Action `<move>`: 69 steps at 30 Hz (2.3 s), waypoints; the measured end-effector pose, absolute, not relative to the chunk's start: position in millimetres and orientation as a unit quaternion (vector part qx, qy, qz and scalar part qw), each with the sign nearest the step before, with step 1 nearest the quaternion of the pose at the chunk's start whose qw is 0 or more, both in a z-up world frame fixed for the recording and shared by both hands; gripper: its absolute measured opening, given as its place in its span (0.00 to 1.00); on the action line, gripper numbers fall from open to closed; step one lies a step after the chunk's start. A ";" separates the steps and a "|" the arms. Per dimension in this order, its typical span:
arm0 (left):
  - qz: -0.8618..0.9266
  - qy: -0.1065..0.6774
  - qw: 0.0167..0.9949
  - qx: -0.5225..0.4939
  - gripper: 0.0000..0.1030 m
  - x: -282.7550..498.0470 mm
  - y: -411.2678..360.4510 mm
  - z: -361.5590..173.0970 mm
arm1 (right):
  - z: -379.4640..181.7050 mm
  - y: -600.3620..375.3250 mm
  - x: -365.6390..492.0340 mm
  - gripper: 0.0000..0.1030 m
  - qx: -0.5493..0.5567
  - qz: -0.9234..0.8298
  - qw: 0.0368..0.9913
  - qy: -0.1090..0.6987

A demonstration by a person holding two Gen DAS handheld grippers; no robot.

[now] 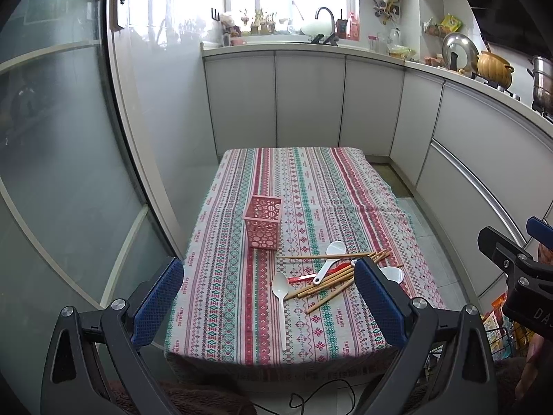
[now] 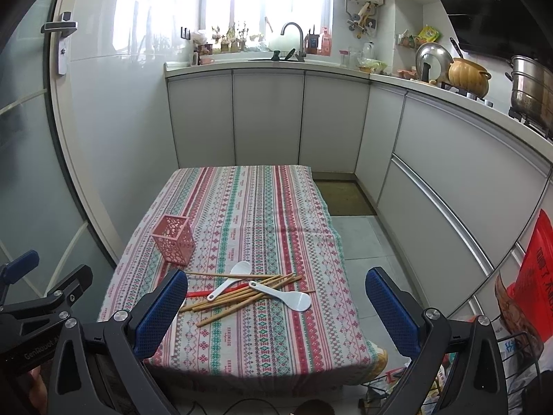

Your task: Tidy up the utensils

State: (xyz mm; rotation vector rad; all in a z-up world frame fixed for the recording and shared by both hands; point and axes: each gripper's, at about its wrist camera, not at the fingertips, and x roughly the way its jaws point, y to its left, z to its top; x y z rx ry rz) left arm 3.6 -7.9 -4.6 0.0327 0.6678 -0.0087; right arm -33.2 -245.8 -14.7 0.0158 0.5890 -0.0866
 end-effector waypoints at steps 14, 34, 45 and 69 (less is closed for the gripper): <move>-0.005 0.326 0.945 0.012 0.97 1.9 -5.8 -2.2 | -11.6 -243.0 -33.3 1.00 0.011 -0.040 0.957 0.288; -0.004 0.326 0.945 0.011 0.97 2.2 -5.7 -2.0 | -12.6 -243.2 -33.2 1.00 0.010 -0.039 0.956 0.289; -0.003 0.325 0.946 0.010 0.97 3.1 -5.1 0.6 | -12.9 -243.6 -32.8 1.00 0.010 -0.039 0.956 0.290; -0.048 0.343 0.938 0.026 0.97 50.0 -17.8 -27.3 | -44.3 -269.3 22.7 1.00 0.035 -0.018 0.938 0.345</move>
